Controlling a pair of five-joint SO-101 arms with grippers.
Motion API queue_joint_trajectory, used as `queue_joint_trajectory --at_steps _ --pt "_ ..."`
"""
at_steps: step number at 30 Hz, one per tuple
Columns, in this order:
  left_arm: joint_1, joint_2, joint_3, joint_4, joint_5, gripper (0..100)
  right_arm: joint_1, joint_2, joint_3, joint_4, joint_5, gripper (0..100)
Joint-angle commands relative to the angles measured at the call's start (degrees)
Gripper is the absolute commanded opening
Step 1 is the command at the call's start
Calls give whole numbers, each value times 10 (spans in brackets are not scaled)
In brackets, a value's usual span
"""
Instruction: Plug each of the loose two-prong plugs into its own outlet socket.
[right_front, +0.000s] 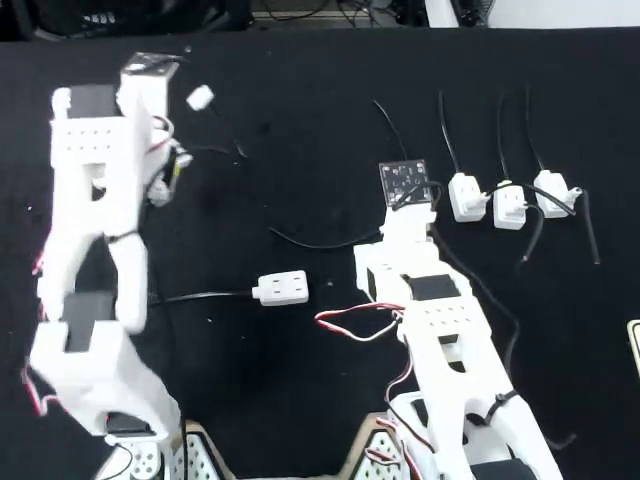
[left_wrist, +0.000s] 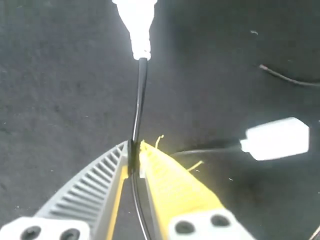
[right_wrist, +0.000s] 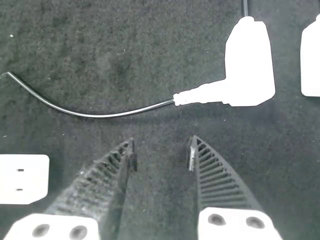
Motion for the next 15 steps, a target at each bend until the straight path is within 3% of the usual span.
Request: queue_joint_trajectory --at_steps 1,7,15 --pt "58 -153 124 -49 4 30 11 -20 -42 -4 -3 159" --pt "145 -305 317 -117 2 30 57 -20 -44 -4 -59 159" --pt "163 -495 555 -285 6 30 50 -20 -44 -6 -117 162"
